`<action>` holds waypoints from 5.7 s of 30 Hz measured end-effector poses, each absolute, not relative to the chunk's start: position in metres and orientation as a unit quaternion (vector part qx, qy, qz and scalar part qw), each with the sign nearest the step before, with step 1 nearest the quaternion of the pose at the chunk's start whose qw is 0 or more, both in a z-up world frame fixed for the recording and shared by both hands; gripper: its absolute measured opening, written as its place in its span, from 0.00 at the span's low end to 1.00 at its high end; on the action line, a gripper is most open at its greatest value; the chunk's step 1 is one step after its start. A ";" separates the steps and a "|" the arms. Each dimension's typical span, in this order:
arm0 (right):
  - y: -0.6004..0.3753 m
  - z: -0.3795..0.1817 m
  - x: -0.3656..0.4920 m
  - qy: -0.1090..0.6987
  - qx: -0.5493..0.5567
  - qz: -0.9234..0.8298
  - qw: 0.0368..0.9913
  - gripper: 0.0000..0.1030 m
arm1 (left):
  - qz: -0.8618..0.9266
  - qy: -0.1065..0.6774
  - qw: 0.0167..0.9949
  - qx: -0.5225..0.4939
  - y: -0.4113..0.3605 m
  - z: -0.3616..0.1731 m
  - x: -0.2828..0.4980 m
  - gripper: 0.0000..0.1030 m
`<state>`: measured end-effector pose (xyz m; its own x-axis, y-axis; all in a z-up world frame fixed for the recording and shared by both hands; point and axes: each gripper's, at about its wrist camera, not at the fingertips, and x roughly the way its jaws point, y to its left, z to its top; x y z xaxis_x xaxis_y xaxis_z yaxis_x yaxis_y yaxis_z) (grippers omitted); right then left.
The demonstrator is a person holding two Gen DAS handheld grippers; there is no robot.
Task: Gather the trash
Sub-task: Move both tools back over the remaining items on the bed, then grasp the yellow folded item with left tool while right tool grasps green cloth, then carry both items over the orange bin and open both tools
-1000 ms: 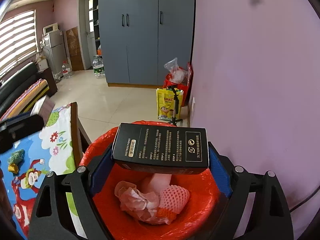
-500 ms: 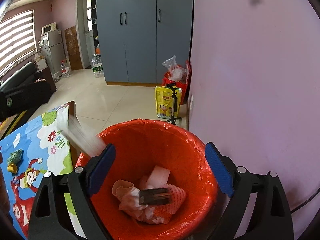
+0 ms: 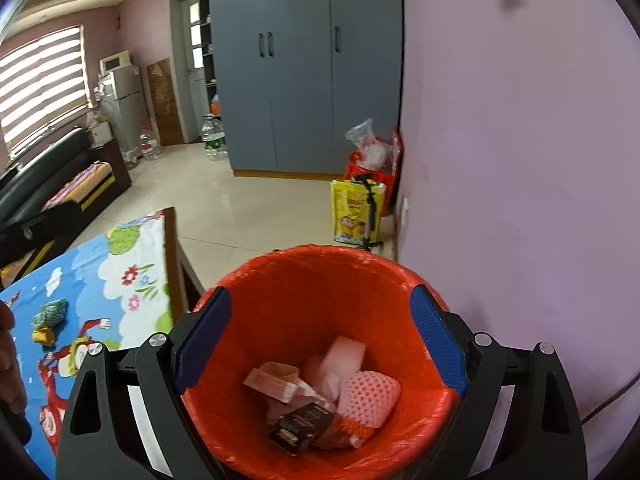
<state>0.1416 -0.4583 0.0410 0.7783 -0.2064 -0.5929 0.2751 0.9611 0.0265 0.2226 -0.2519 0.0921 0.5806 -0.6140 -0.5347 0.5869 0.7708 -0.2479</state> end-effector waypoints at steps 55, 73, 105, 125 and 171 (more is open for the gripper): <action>-0.291 0.019 0.199 0.339 0.056 0.060 0.937 0.82 | -0.064 0.444 0.893 -0.031 -0.009 -0.046 0.235 0.57; -0.165 -0.002 0.246 0.369 0.002 0.142 0.918 0.82 | -0.027 0.410 0.908 -0.087 0.066 -0.015 0.207 0.56; -0.090 -0.042 0.266 0.424 -0.052 0.155 0.891 0.35 | -0.002 0.381 0.916 -0.125 0.110 0.004 0.190 0.56; -0.247 0.022 0.196 0.361 0.013 0.043 0.931 0.35 | -0.125 0.359 0.922 -0.072 -0.008 0.043 0.203 0.56; -0.480 0.028 0.142 0.331 0.064 -0.159 0.928 0.46 | -0.412 0.342 0.844 0.000 -0.329 0.091 0.232 0.57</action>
